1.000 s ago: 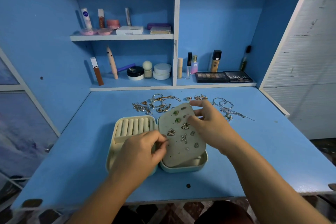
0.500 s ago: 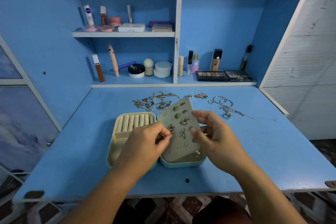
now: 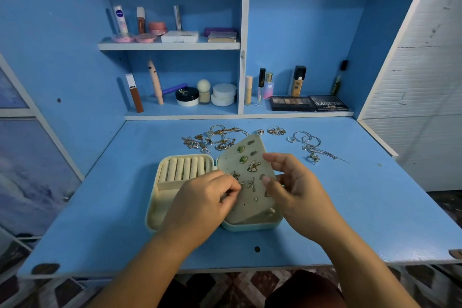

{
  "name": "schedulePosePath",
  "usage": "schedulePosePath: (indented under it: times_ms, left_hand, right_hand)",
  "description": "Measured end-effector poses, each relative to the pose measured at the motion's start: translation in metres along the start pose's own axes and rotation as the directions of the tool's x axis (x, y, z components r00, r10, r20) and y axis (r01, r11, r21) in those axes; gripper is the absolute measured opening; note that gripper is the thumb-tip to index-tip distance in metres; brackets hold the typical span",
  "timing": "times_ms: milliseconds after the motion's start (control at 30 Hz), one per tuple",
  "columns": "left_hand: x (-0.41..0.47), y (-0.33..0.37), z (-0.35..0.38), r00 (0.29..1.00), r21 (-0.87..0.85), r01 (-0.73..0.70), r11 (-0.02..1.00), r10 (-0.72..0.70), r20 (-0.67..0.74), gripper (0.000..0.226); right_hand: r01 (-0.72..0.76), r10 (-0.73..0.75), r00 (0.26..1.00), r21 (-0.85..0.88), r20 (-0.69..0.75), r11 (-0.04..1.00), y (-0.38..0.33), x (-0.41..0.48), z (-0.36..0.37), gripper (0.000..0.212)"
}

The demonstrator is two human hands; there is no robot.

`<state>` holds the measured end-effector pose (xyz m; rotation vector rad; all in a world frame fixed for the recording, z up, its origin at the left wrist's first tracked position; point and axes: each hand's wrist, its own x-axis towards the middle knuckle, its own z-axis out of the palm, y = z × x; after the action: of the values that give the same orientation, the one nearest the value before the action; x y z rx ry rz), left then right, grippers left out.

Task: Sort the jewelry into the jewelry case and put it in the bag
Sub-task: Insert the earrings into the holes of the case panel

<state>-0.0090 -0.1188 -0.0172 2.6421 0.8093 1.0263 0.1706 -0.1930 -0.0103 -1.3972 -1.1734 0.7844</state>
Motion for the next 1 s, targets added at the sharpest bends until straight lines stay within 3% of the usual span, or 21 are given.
schedulePosePath:
  times_ms: [133, 300, 533, 633, 733, 833, 933, 1000]
  left_hand:
    - [-0.005, -0.004, -0.006, 0.997, -0.123, 0.045, 0.991, -0.036, 0.071, 0.010]
    - [-0.010, 0.001, -0.009, 0.978, -0.236, 0.209, 0.949, -0.207, 0.035, 0.016]
    - [-0.017, -0.003, -0.016, 0.891, -0.284, 0.454, 0.845, -0.435, 0.128, 0.065]
    - [-0.013, -0.008, -0.019, 0.832, -0.500, 0.541, 0.676, -0.515, 0.204, 0.050]
    - [-0.009, -0.013, -0.019, 0.802, -0.580, 0.572, 0.580, -0.544, 0.248, 0.030]
    - [-0.006, -0.015, -0.017, 0.774, -0.653, 0.593, 0.471, -0.558, 0.301, 0.028]
    - [-0.003, -0.016, -0.016, 0.773, -0.675, 0.589, 0.443, -0.552, 0.312, 0.031]
    - [-0.004, -0.015, -0.016, 0.794, -0.669, 0.566, 0.482, -0.538, 0.283, 0.025]
  right_hand:
    - [0.020, -0.024, 0.999, 0.132, 0.023, 0.991, -0.002, -0.002, 0.001, 0.026]
    - [0.023, -0.029, 0.999, 0.246, 0.021, 0.969, -0.005, 0.001, 0.006, 0.026]
    - [0.110, -0.117, 0.991, 0.110, 0.059, 0.988, -0.005, 0.005, 0.025, 0.033]
    - [0.100, -0.118, 0.989, 0.186, 0.085, 0.977, -0.008, 0.006, 0.037, 0.032]
    - [0.039, -0.066, 0.993, 0.262, 0.096, 0.964, -0.010, 0.006, 0.045, 0.027]
    - [0.020, -0.047, 0.995, 0.274, 0.093, 0.962, -0.011, 0.005, 0.048, 0.021]
    - [0.021, -0.042, 0.996, 0.240, 0.083, 0.971, -0.010, 0.004, 0.047, 0.018]
    - [0.022, -0.042, 0.996, 0.229, 0.081, 0.973, -0.010, 0.004, 0.047, 0.020]
